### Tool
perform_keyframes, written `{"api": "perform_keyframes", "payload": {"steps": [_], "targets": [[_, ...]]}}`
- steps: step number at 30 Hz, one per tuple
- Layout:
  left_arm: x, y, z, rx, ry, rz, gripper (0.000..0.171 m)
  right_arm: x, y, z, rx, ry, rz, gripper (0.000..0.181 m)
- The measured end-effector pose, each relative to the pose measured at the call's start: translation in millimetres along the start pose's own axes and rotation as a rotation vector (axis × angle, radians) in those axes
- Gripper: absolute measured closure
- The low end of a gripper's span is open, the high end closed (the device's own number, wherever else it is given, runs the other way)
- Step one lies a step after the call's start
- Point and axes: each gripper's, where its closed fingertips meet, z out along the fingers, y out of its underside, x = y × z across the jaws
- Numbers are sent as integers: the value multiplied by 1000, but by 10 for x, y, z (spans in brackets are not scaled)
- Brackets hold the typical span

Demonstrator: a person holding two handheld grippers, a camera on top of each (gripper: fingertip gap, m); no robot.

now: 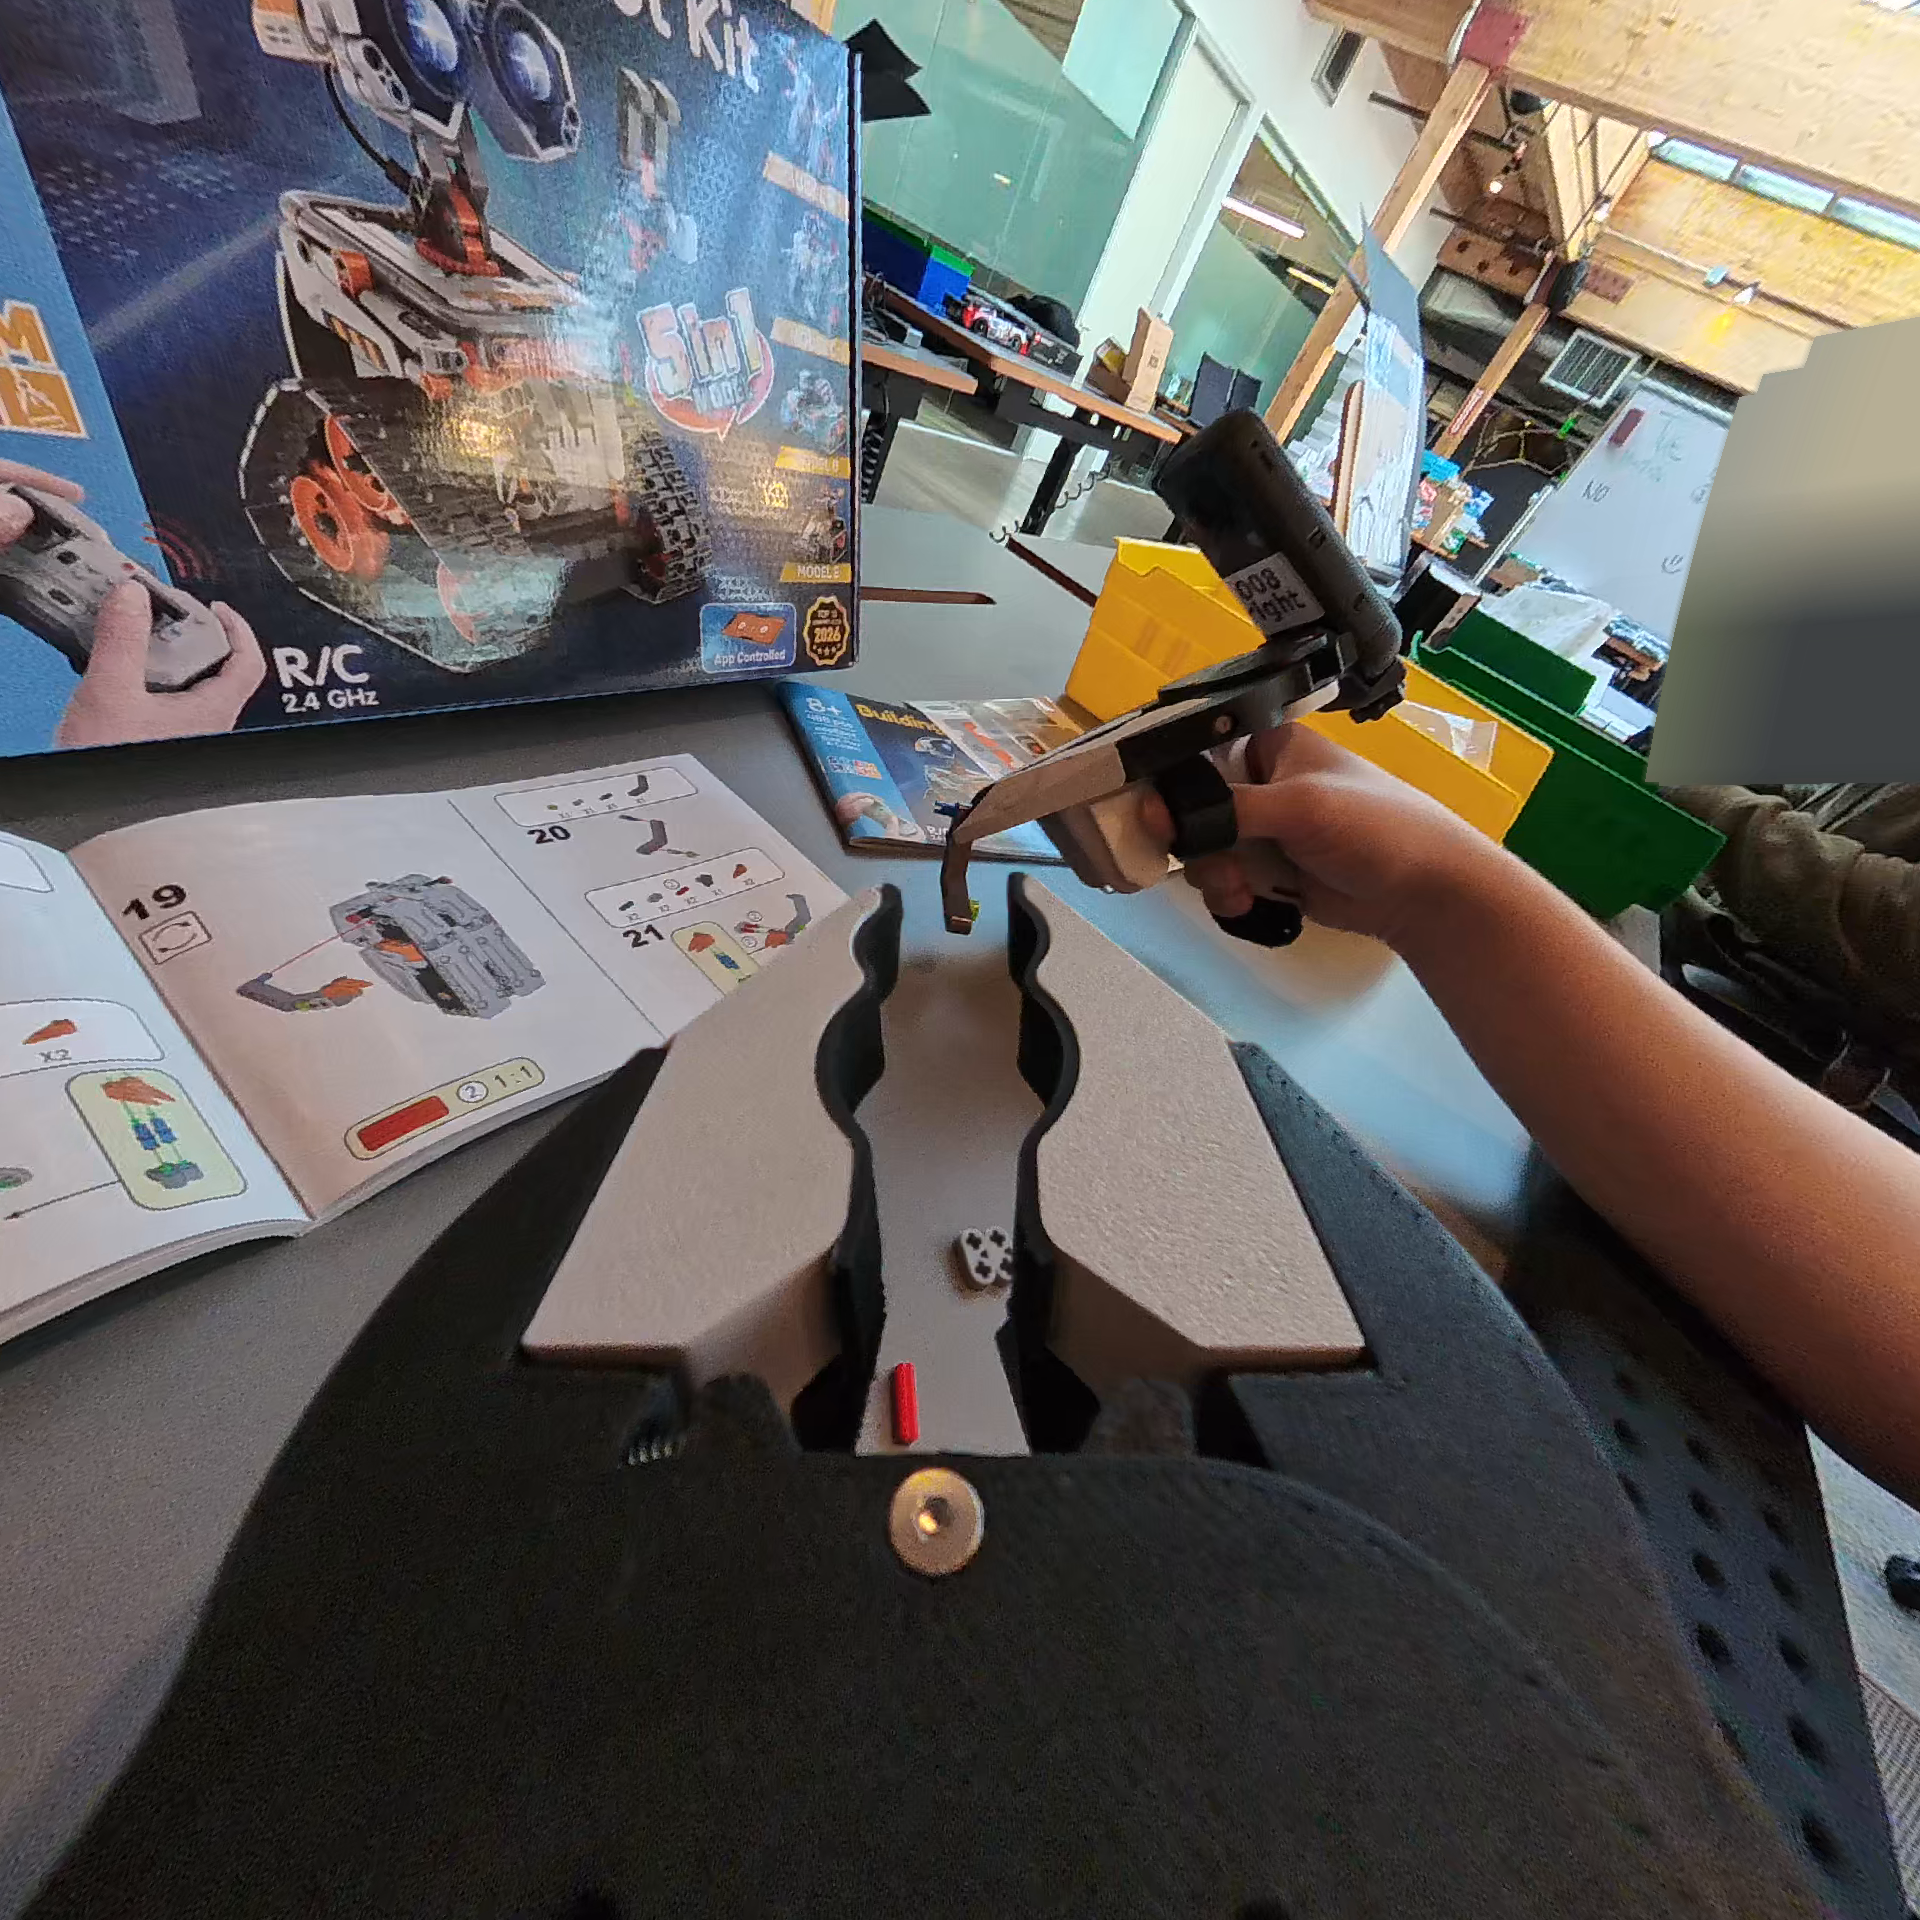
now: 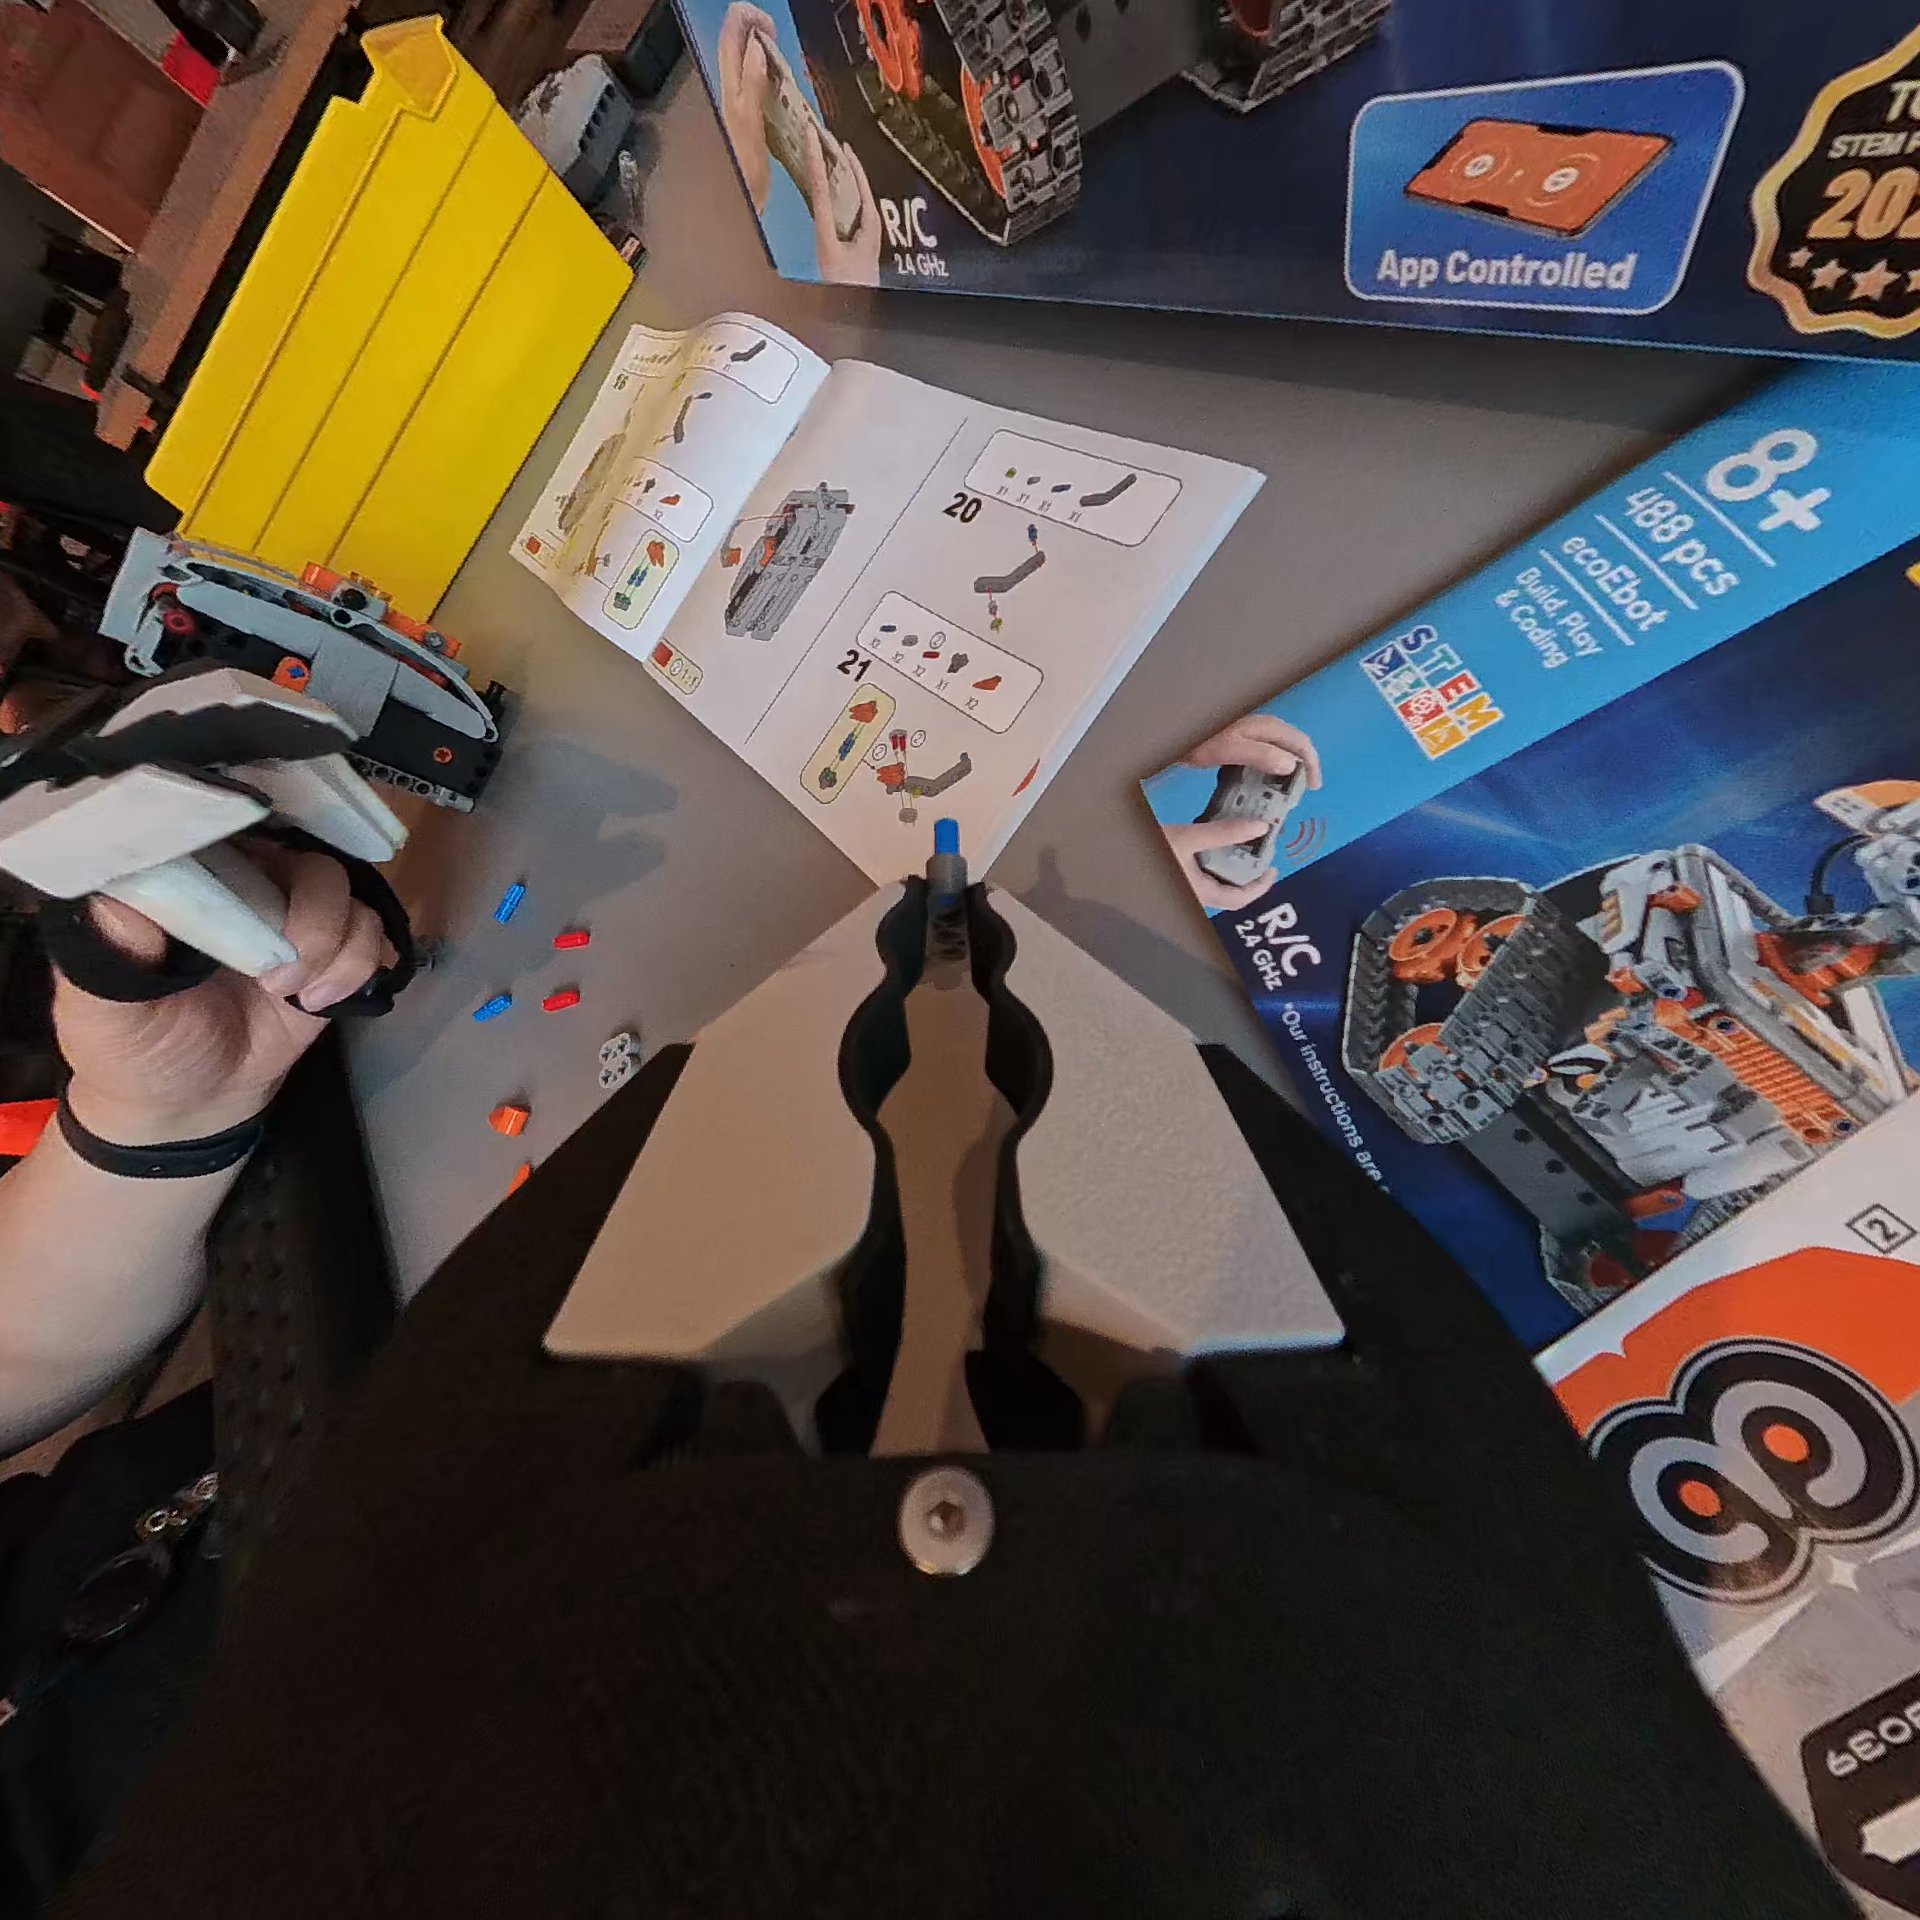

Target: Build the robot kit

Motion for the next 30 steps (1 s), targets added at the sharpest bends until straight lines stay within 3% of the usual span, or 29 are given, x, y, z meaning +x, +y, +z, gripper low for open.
{"api": "perform_keyframes", "payload": {"steps": [5, 17, 23, 30], "targets": [[-45, 114, 44, -74, -64, 85, 149, -9, 47, 26, -25, -14, 18, 174], [-119, 159, 32, -120, -166, 201, 147, -168, 183, 65, -106, -55, 57, 174], [-70, 159, 16, -134, -167, 245, 146, -247, 318, 113, -189, -52, -27, 174], [121, 129, -88, -124, -65, 284, 152, -265, 452, 141, -275, -39, -112, 173]]}}
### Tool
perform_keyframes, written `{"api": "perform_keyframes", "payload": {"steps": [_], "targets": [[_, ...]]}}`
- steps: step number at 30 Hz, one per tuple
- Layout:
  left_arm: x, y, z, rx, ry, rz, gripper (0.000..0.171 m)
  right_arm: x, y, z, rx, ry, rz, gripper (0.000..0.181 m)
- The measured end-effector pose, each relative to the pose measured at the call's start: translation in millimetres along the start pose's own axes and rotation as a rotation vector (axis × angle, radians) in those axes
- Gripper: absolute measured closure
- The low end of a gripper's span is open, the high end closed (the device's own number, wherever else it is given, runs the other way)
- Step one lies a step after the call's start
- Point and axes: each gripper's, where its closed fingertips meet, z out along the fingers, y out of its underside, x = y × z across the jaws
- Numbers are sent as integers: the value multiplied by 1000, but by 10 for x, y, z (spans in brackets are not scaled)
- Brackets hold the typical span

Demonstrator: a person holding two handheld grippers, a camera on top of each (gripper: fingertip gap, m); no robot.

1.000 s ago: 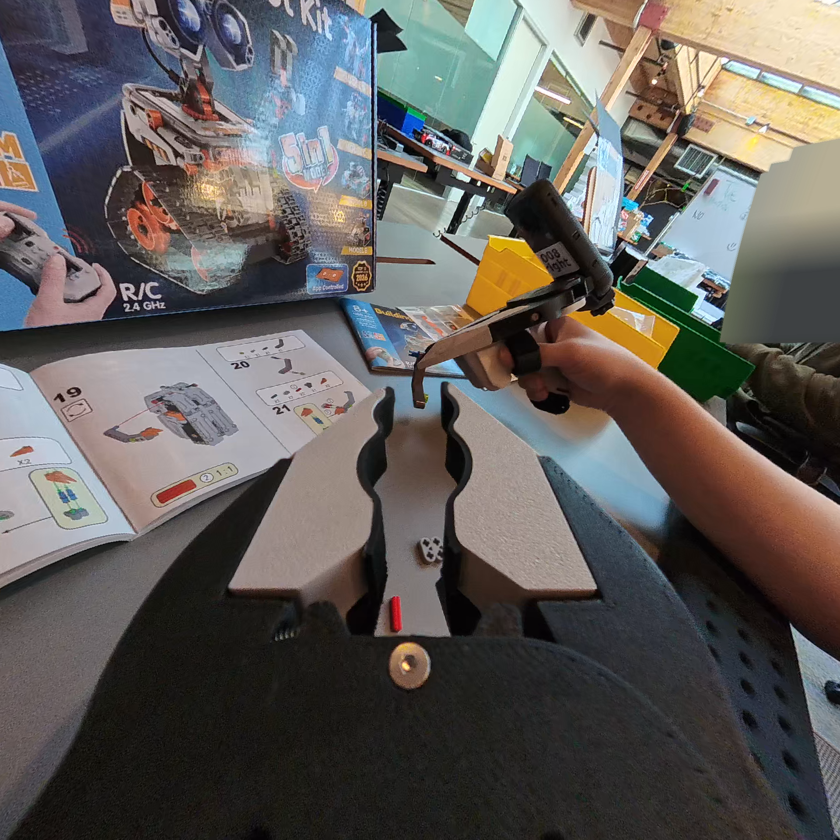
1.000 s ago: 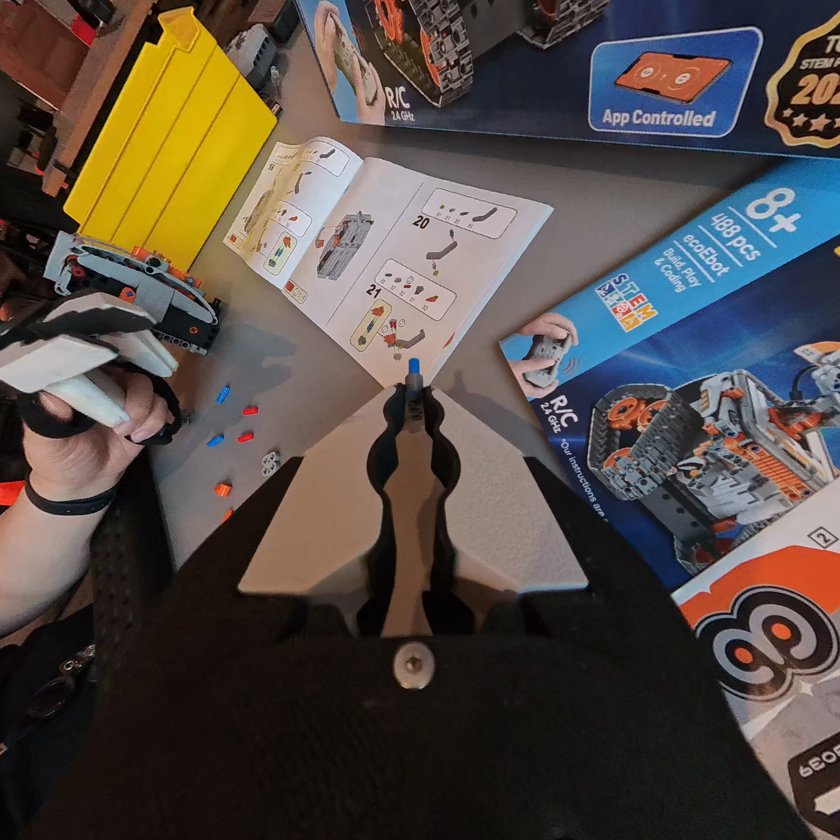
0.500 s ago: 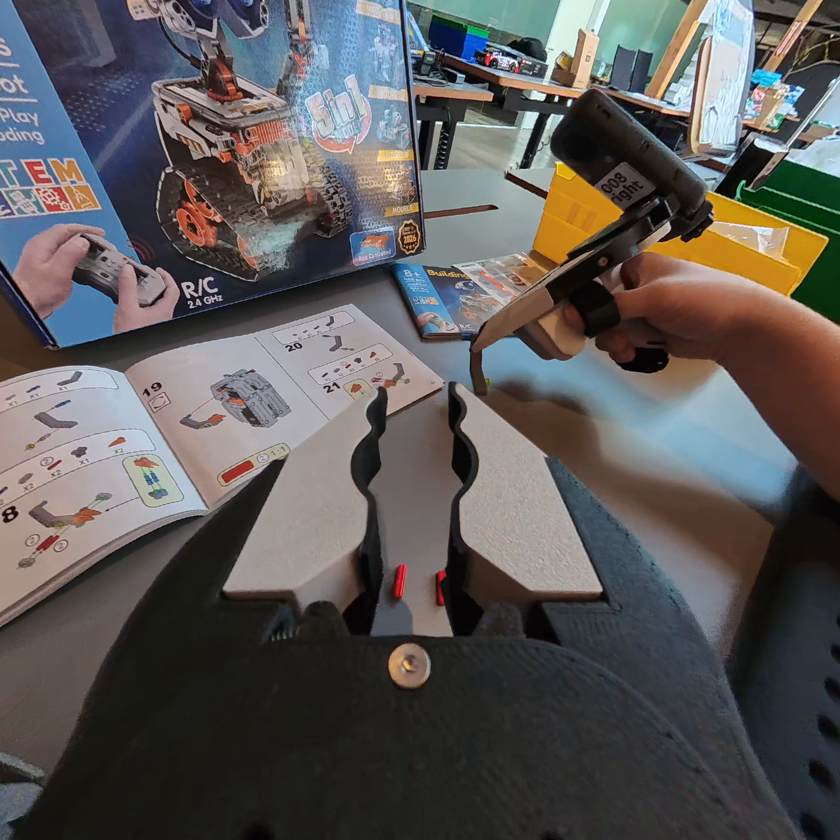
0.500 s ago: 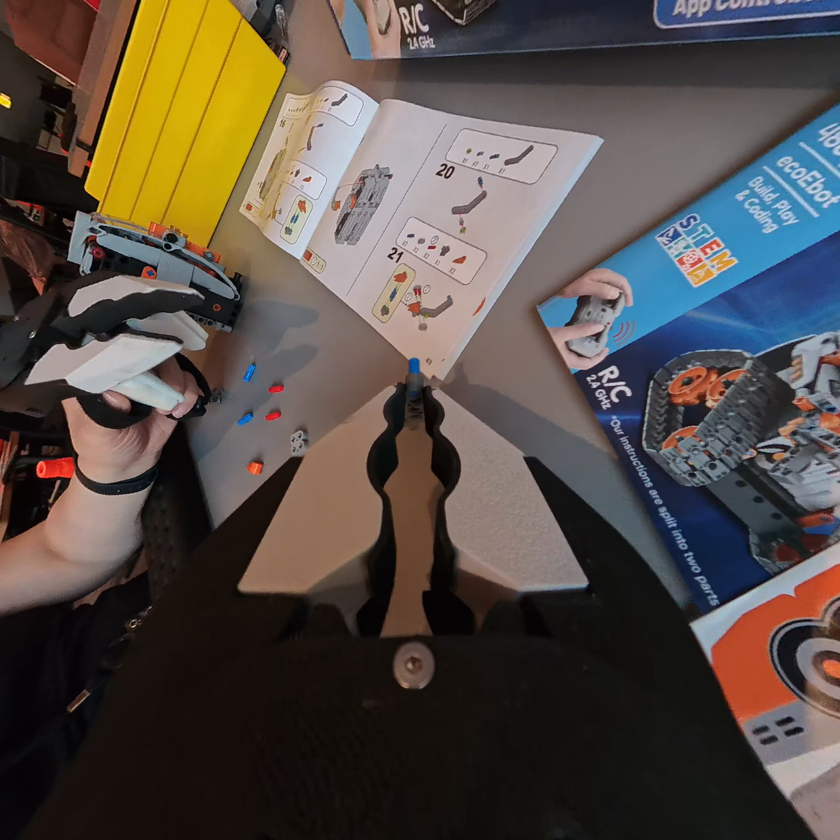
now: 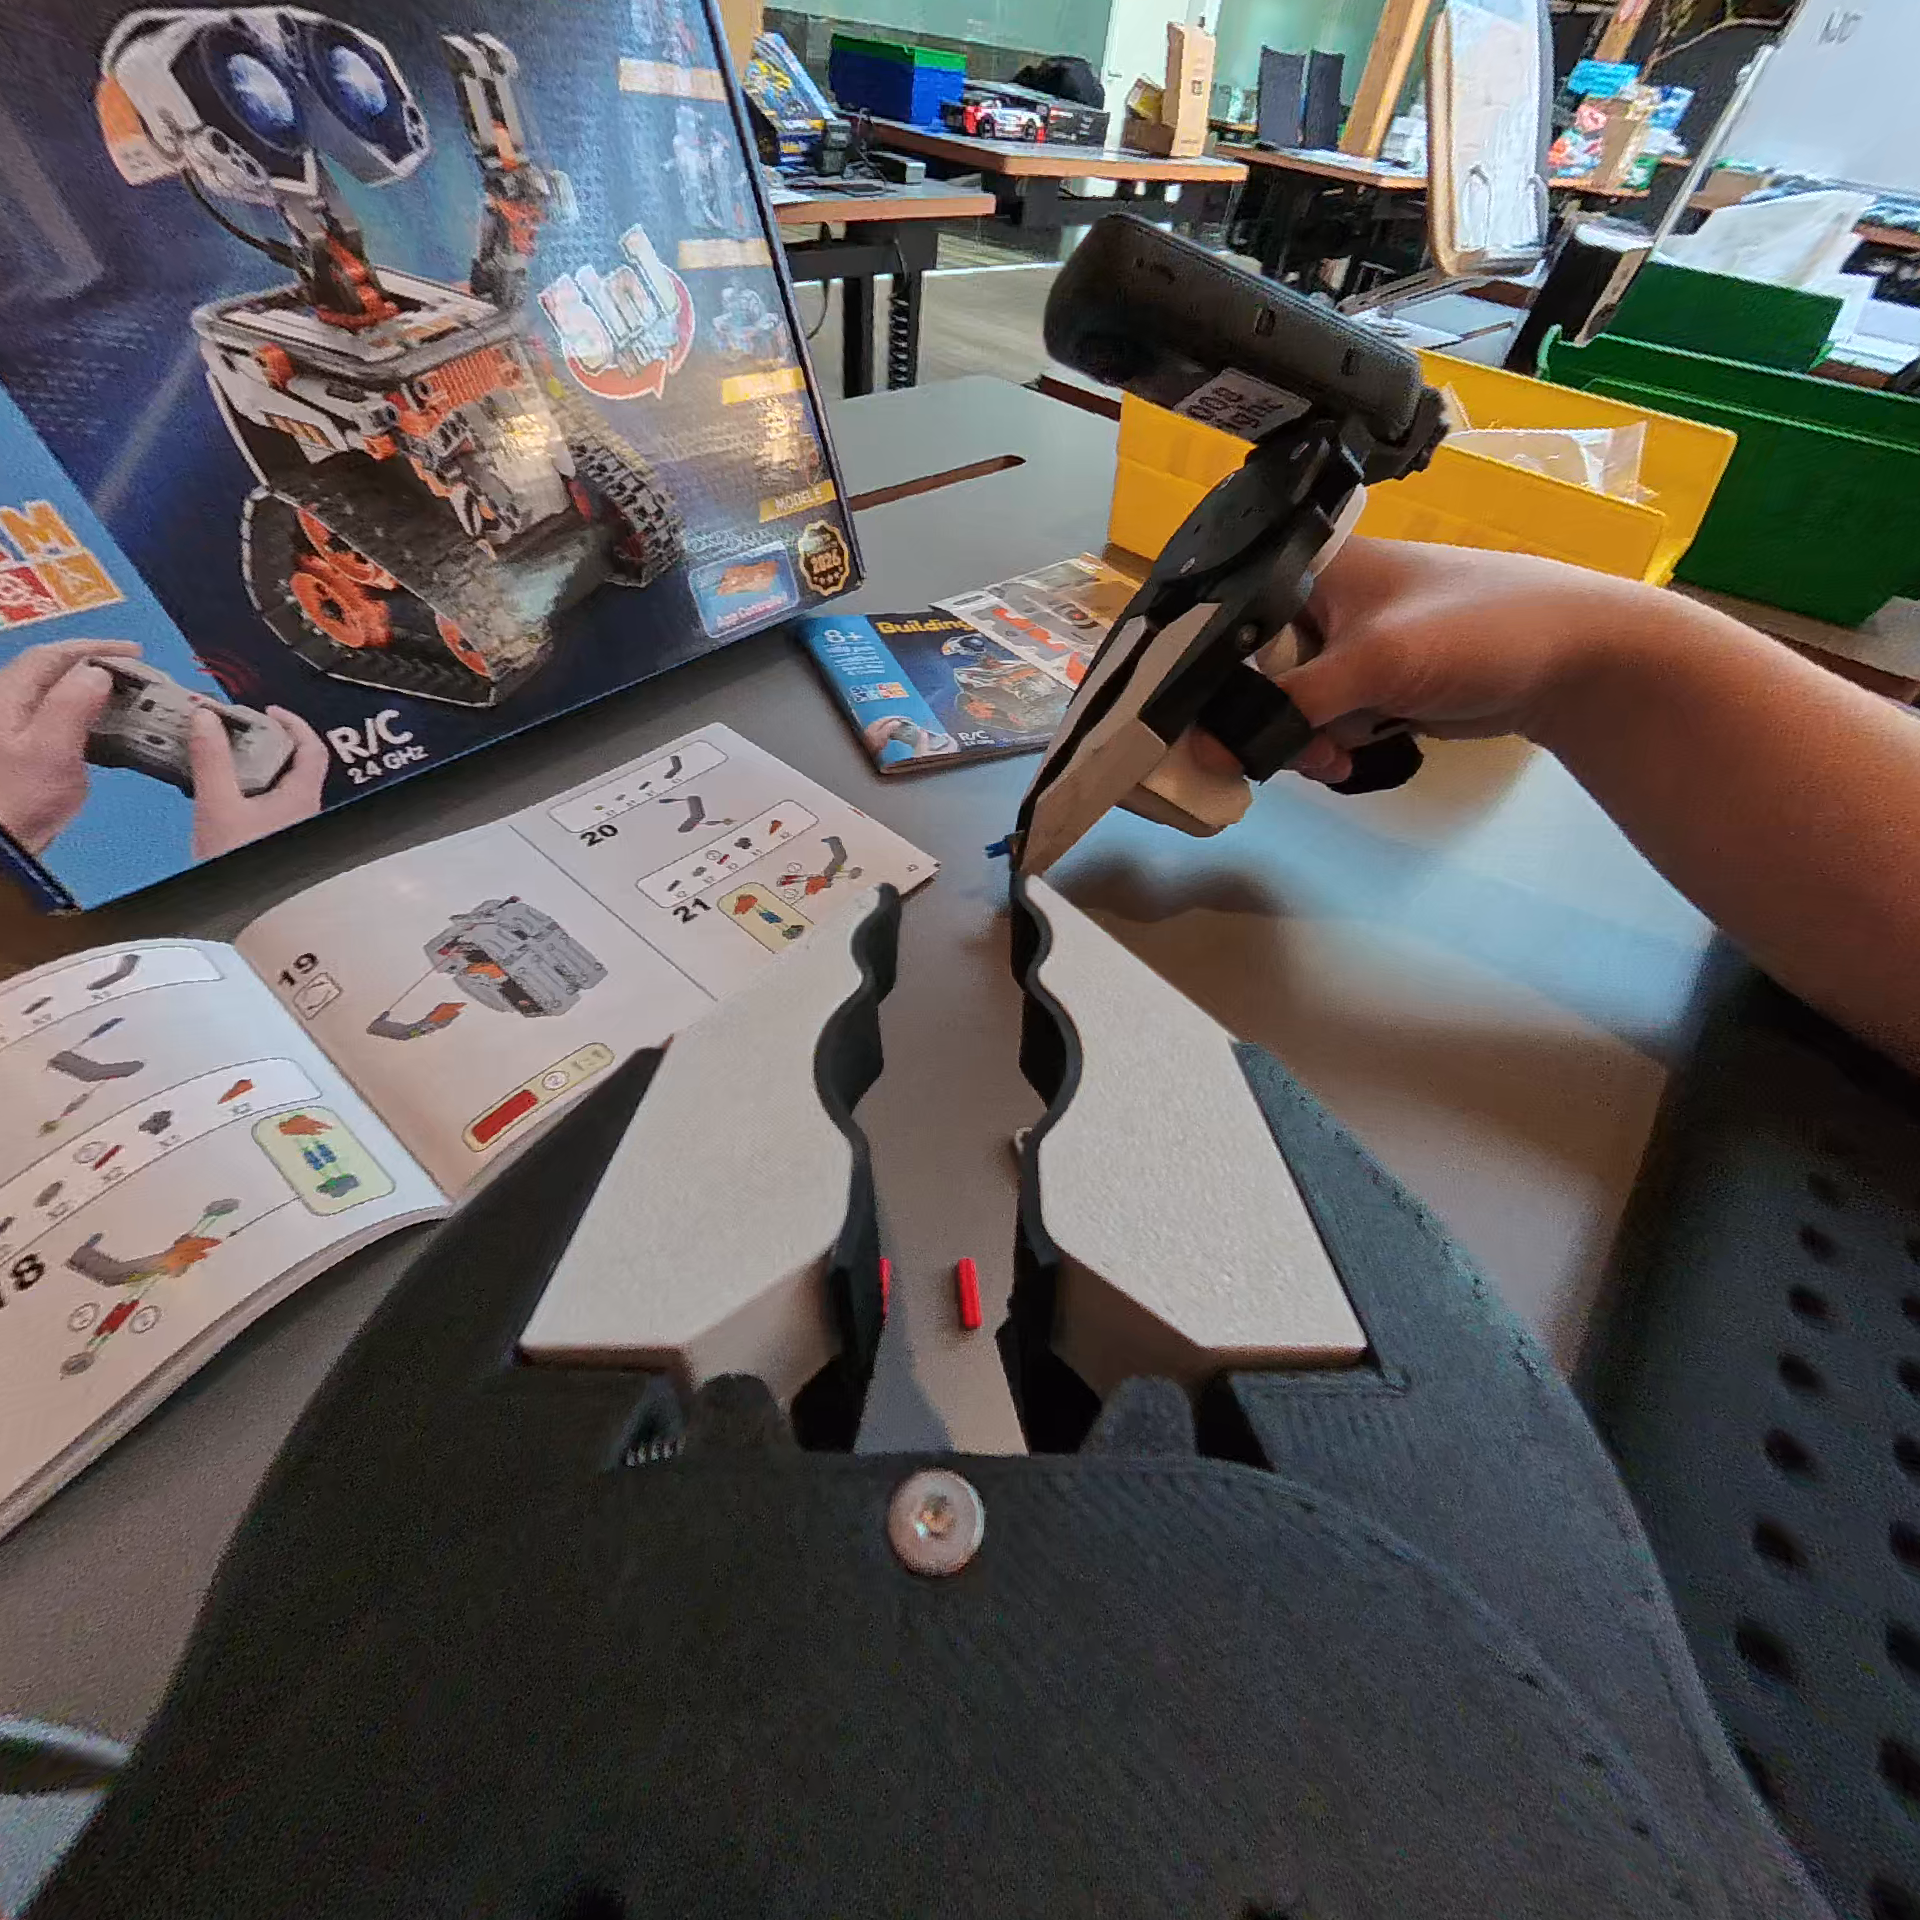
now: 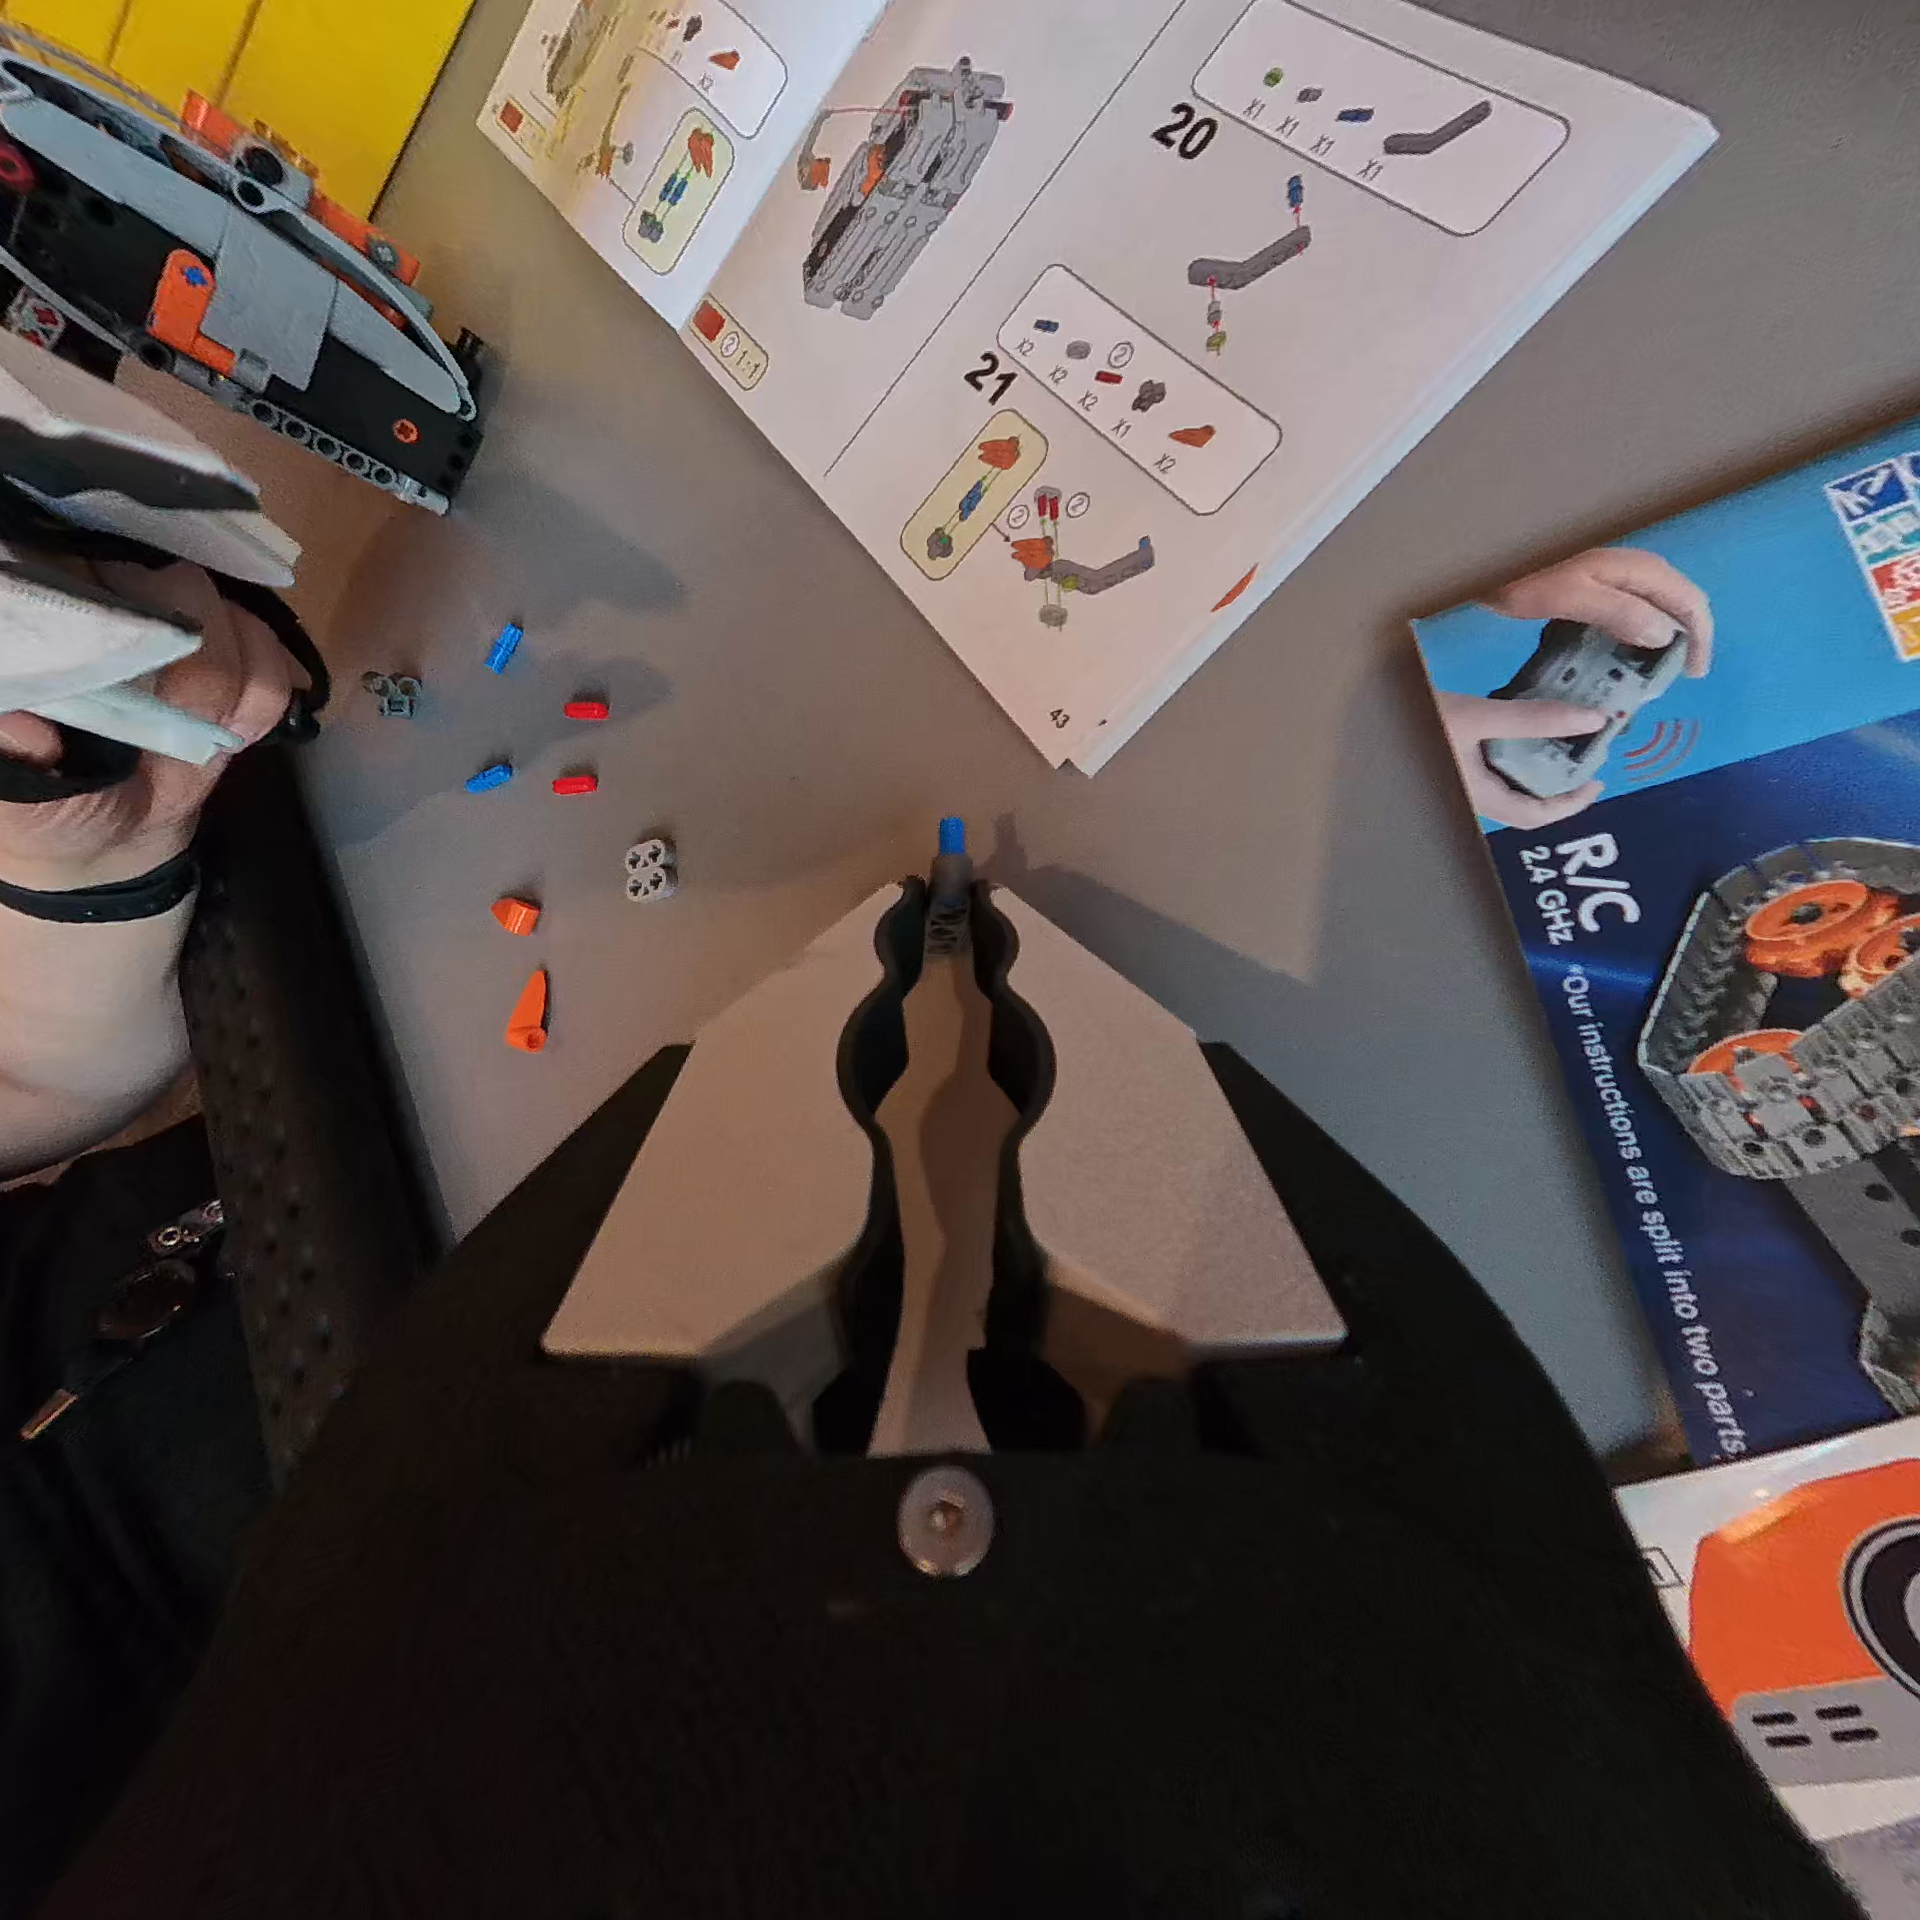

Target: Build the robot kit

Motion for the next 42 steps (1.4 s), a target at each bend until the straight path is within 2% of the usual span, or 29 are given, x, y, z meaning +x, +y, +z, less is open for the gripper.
{"api": "perform_keyframes", "payload": {"steps": [3, 8, 13, 15, 18, 21, 28, 33, 35, 37, 42], "targets": [[-52, 24, -53, -6, -44, 27, 148, 21, 33, -15, -21, 19, -23, 169], [-54, -9, -126, 28, -40, -12, 145, 113, 67, -92, -47, 87, -83, 160], [-47, -94, -274, 85, -67, 15, 140, 83, -156, -350, 82, 183, -256, 151], [-44, -193, -393, 148, -112, 76, 142, -13, -335, -468, 183, 225, -359, 150], [-112, -423, -681, 290, -255, 181, 143, -260, -588, -596, 343, 237, -482, 150], [-133, -638, -1031, 456, -365, 237, 144, -499, -662, -595, 401, 189, -560, 149], [-193, -747, -1648, 656, -506, 239, 147, -876, -623, -329, 368, 133, -722, 148], [-254, -720, -1825, 706, -530, 189, 149, -1637, -546, 218, 400, -154, -717, 151], [-257, -724, -1813, 709, -523, 183, 150, -1769, -466, 597, 336, -159, -638, 155], [-256, -713, -1772, 691, -521, 187, 150, -1838, -301, 932, 207, -144, -570, 155], [-268, -704, -1774, 689, -524, 181, 152, -2004, -72, 1313, 56, -154, -569, 152]]}}
